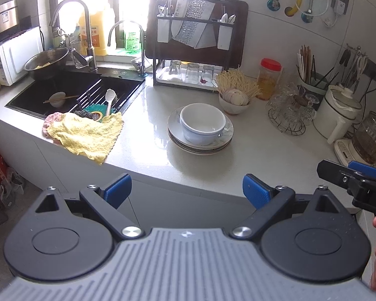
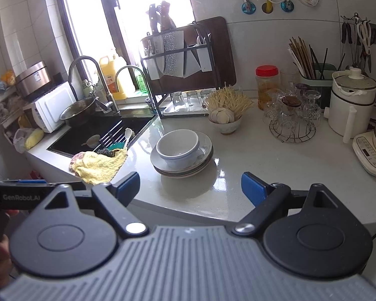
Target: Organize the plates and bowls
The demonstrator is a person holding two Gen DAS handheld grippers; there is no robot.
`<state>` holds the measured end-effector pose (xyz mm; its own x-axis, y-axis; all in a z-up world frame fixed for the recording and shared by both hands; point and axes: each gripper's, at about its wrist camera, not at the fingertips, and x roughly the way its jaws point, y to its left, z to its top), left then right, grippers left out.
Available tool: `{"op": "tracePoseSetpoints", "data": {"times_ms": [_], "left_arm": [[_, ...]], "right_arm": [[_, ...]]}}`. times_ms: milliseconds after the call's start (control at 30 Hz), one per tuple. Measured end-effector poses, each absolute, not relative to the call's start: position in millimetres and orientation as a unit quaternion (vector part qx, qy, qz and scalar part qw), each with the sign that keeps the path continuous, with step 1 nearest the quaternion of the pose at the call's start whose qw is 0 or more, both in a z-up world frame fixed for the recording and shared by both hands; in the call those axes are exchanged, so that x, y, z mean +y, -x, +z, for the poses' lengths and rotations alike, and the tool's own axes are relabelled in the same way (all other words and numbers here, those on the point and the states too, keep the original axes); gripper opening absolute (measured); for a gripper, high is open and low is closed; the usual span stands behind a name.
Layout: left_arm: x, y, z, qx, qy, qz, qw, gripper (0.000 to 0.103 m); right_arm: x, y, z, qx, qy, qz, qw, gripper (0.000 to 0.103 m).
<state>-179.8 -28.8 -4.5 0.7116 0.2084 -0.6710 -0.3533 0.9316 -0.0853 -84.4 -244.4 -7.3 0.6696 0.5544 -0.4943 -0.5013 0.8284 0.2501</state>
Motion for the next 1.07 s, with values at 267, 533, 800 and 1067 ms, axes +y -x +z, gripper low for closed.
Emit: {"op": "tracePoseSetpoints", "data": {"times_ms": [267,533,800,1067], "left_arm": [[-28,180,-6,0.343,0.109,0.151,0.921,0.097],[-32,180,-11,0.347,0.116,0.138,0.92,0.098],[-33,183,-11,0.341,0.131,0.137,0.921,0.098],[-34,184,-14,0.345,0.129,0.139,0.919,0.098]], "right_arm": [[-245,86,-8,0.287,-0.048,0.29,0.912,0.089],[-248,85,-7,0.29,-0.048,0.288,0.911,0.089],[-248,87,-11,0.291,-0.038,0.294,0.91,0.089],[-248,86,-15,0.293,-0.038,0.29,0.91,0.089]]}}
